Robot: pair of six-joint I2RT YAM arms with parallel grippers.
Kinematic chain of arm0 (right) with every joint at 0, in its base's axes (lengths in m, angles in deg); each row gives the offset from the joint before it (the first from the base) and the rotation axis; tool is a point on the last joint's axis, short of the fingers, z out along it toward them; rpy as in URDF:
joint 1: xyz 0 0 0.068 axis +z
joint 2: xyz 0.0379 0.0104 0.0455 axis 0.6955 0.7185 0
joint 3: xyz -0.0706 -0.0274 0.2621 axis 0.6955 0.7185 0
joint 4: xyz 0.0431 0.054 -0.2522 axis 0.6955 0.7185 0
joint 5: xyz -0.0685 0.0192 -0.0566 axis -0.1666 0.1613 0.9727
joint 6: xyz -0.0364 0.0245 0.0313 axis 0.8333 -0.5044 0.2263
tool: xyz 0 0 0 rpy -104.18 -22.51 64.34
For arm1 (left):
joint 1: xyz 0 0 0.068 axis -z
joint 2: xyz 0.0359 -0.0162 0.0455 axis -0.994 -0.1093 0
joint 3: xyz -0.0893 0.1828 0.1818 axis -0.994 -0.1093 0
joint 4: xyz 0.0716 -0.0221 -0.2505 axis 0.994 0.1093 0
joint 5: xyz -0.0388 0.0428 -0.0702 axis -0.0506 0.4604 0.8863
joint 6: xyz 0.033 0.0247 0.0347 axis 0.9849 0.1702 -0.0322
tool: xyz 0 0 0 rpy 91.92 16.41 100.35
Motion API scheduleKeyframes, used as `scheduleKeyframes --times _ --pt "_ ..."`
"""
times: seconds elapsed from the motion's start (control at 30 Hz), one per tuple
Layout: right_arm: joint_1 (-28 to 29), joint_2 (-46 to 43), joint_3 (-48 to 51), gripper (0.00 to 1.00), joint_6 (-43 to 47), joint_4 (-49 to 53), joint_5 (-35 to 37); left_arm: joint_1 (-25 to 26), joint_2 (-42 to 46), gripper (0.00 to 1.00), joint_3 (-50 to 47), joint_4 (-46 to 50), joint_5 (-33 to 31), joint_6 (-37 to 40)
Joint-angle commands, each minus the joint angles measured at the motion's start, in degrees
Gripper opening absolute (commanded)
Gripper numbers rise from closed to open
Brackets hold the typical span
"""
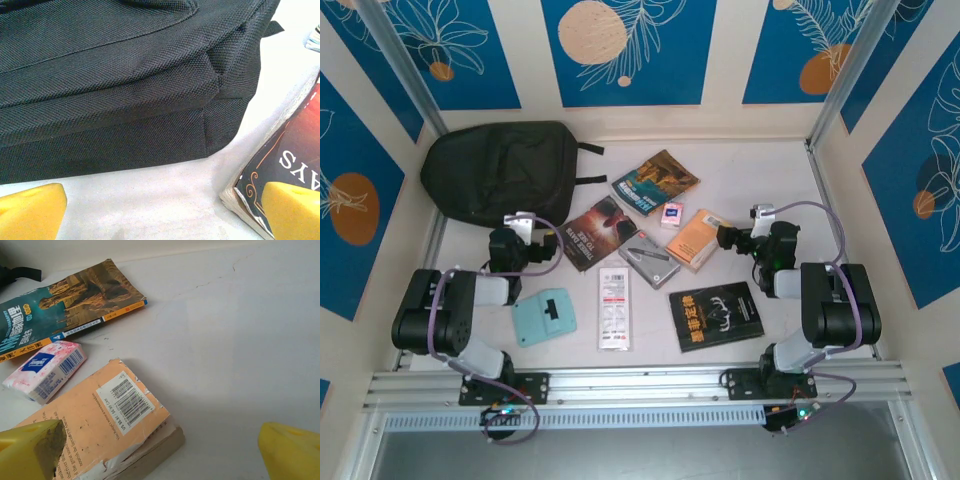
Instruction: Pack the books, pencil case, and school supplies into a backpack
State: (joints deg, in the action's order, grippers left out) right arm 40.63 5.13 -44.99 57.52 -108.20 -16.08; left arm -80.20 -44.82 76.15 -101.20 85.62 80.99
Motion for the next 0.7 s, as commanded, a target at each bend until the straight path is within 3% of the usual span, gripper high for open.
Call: scheduleKeyframes --times 0.0,0.67 --pt "-0.26 -0.47 -0.72 0.99 0.04 -0.85 -1.22 -0.37 0.53 1.00 1.00 -0.45 1.20 0.88" --pt "0.01 -0.51 -0.79 0.99 0.22 -0.70 -1.04 -0.38 0.53 1.00 1.05 -0.37 1.28 0.88"
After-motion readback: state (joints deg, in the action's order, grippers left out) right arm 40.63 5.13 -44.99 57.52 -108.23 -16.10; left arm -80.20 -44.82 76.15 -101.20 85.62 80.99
